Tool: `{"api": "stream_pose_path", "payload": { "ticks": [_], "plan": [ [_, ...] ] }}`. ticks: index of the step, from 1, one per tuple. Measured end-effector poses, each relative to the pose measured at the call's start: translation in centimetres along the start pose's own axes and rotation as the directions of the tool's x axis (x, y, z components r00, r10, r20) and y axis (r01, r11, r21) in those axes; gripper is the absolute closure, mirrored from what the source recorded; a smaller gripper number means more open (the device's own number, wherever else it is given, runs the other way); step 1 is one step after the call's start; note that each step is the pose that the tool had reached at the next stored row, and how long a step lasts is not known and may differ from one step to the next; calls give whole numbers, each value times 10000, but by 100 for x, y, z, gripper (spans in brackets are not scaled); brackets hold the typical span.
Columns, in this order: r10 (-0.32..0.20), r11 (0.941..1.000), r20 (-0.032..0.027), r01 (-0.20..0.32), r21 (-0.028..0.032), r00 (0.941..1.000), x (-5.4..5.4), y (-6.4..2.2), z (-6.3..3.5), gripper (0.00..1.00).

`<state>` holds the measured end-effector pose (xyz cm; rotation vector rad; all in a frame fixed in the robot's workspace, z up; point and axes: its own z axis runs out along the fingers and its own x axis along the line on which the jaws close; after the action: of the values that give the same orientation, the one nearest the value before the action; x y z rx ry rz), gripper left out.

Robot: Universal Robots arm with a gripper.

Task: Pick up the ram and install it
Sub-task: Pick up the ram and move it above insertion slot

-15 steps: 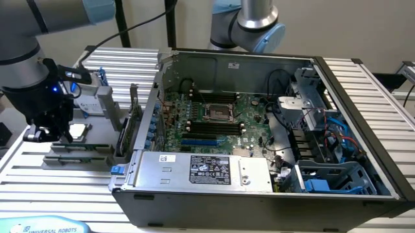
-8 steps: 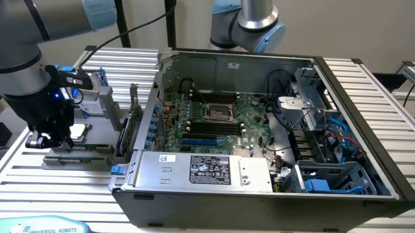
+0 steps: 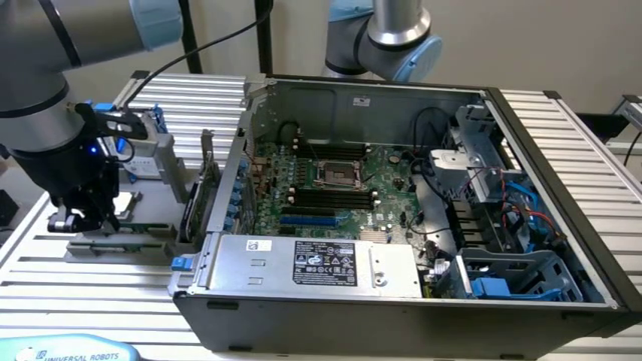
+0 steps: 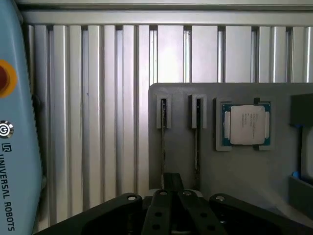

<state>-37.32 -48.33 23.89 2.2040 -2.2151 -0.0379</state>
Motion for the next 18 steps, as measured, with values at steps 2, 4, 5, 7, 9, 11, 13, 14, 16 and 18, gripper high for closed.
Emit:
{"api": "stream_pose_path", "payload": {
  "ticks": [2, 4, 5, 7, 9, 11, 13, 14, 16, 18],
  "plan": [
    [-19, 10000, -1, 19, 1, 10000, 9, -1, 9, 89],
    [-25, 10000, 0, 25, 3, 10000, 16, -1, 23, 88],
    [-27, 10000, -1, 27, 2, 10000, 19, -1, 33, 88],
    [-34, 10000, -2, 34, 1, 10000, 25, -2, 60, 76],
    [-39, 10000, -1, 39, 2, 10000, 29, -2, 96, 70],
    [-49, 10000, -3, 49, 0, 10000, 33, -4, 133, 64],
    [-56, 10000, -2, 56, 1, 10000, 35, -5, 169, 58],
    [-61, 10000, -2, 61, 1, 10000, 37, -6, 187, 58],
    [-71, 10000, -2, 71, 2, 10000, 42, -7, 224, 58],
    [-80, 10000, -3, 80, 1, 10000, 49, -8, 260, 58]
  ]
}}
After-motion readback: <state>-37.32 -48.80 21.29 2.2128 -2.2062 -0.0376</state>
